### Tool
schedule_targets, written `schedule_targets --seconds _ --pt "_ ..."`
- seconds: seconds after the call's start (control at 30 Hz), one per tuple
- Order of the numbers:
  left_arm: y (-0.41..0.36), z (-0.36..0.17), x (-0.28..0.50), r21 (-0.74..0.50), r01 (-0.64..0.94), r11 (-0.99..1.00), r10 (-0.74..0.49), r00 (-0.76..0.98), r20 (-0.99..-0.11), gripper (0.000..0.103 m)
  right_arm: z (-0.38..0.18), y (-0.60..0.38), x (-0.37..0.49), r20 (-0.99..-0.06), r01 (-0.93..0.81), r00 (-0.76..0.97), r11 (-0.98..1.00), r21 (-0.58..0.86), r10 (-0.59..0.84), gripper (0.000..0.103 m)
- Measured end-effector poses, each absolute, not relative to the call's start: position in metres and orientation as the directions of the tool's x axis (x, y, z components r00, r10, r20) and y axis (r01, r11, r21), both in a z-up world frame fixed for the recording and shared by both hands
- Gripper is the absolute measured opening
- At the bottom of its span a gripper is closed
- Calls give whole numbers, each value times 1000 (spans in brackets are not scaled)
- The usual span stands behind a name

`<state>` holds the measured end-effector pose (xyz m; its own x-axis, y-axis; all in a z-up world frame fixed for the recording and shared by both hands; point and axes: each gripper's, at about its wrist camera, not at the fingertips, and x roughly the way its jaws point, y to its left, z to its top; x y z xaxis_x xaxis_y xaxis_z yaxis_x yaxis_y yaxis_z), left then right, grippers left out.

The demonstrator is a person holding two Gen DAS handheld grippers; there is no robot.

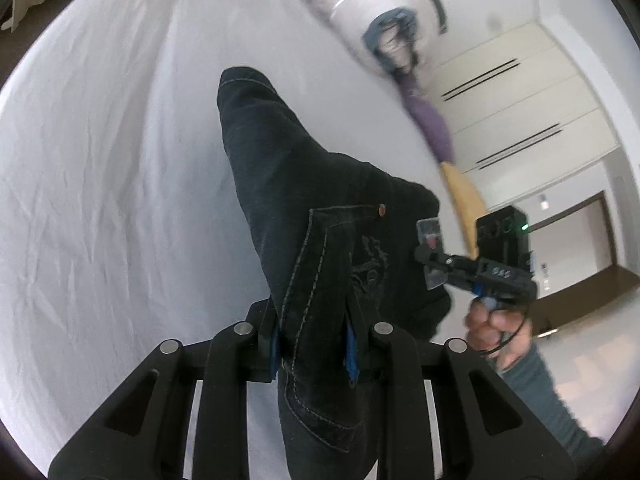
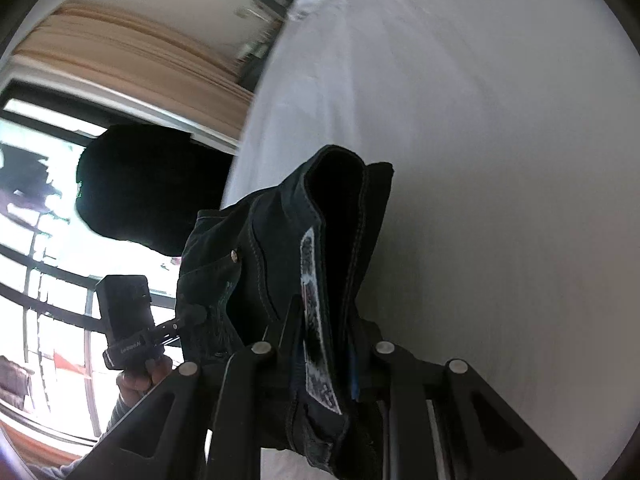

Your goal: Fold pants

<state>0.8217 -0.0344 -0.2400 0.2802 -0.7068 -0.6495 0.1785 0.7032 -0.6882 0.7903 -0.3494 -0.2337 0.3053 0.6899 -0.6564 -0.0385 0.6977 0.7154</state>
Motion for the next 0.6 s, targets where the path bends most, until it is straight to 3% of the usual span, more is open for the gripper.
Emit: schedule_targets --seconds 0.13,0.27,0.33,0.37,0.4,0.43,0.47,0.6 --pt "-31 -277 816 -711 155 685 -720 292 -630 32 -265 -359 791 -629 2 309 661 750 713 25" --pt "-34 -280 810 -690 189 699 -709 307 -635 35 -275 -364 784 -592 -14 341 634 773 730 27" --pt "-47 -271 813 -673 193 714 -694 316 -647 41 -274 -366 777 -576 -4 366 621 784 731 38" --pt "-59 -263 819 -649 191 737 -671 329 -665 46 -271 -367 773 -575 7 375 618 786 727 42" --pt "-63 -256 817 -620 194 760 -645 346 -682 50 -266 -368 771 -575 16 386 618 786 722 52" --pt "-64 -245 809 -582 207 786 -613 377 -694 60 -260 -369 766 -580 18 397 626 780 711 62" --pt "-65 -235 802 -551 215 806 -587 408 -699 71 -252 -369 760 -600 14 407 652 758 689 66" --pt "-70 -166 741 -311 265 913 -408 630 -661 84 -206 -366 716 -677 -42 458 775 630 576 67"
